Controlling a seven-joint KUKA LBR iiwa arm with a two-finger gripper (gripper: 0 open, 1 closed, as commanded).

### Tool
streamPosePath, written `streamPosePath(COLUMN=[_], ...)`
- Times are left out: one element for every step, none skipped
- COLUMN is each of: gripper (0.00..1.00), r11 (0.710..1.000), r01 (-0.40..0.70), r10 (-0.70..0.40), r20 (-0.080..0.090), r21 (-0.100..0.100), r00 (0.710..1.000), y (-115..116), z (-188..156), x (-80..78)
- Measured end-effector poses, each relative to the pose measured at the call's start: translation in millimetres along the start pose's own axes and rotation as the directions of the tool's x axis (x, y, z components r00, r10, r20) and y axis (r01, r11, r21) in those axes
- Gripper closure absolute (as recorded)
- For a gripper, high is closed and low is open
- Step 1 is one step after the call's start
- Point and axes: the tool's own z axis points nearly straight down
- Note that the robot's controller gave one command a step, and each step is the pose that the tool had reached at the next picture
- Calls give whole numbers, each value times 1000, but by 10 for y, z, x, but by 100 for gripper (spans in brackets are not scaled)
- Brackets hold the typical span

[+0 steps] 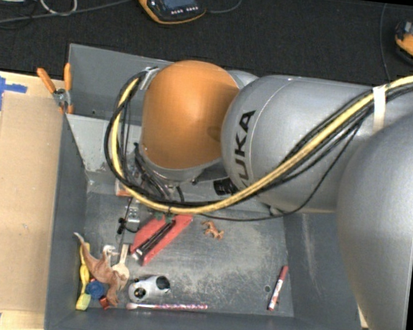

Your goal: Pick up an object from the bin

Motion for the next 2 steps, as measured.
streamPosePath(gripper=[0,0], r11=[1000,1000], r01=[-21,24], r10=[21,-24], r20=[0,4], r21=[0,0], r00=[1000,1000], y=[52,31], z=[727,906], x=[379,630])
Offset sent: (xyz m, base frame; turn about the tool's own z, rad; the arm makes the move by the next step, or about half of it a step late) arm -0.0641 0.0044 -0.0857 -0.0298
